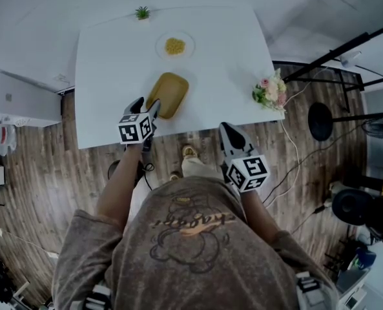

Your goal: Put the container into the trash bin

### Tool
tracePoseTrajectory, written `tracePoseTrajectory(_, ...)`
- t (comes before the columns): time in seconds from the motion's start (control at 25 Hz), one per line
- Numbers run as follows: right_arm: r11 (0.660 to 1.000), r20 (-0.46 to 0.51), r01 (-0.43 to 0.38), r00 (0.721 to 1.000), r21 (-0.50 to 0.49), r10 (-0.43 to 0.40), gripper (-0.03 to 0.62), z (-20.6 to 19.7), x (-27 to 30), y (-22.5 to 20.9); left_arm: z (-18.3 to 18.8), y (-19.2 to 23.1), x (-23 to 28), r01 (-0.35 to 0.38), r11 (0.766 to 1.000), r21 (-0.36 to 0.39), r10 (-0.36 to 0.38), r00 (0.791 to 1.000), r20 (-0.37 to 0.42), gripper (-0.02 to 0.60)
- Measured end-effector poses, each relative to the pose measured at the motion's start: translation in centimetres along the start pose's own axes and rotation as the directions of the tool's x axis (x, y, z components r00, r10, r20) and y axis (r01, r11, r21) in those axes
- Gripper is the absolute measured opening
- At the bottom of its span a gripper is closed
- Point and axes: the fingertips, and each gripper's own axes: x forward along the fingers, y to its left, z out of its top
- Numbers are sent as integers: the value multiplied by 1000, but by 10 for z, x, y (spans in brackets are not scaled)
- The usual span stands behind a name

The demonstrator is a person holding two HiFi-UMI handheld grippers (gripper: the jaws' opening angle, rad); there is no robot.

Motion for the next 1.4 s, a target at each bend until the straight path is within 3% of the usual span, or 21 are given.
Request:
tracePoseTrajectory(0.32,1000,-14,-5,1000,12,5,-2,-2,11,-5,-8,8,14,-22,1000,-19,21,999,-47,213)
tracePoseTrajectory(0.64,1000,-27,-3,1000,17,3,-2,-5,13,-11,-11,11,19,-43,998,-50,40,997,-62,92)
tracePoseTrajectory(0.92,1000,-31,-25,999,12,25,-2,-2,22,-11,-9,13,15,-50,997,-61,46,997,-59,51)
tracePoseTrajectory(1.16,997,-44,-76,996,-1,76,-2,1,40,1,4,16,-6,-66,994,-85,67,998,7,46)
tracePoseTrajectory(1.4,979,-70,-201,978,-37,198,-2,1,68,34,16,32,-56,-124,978,-170,142,985,96,46)
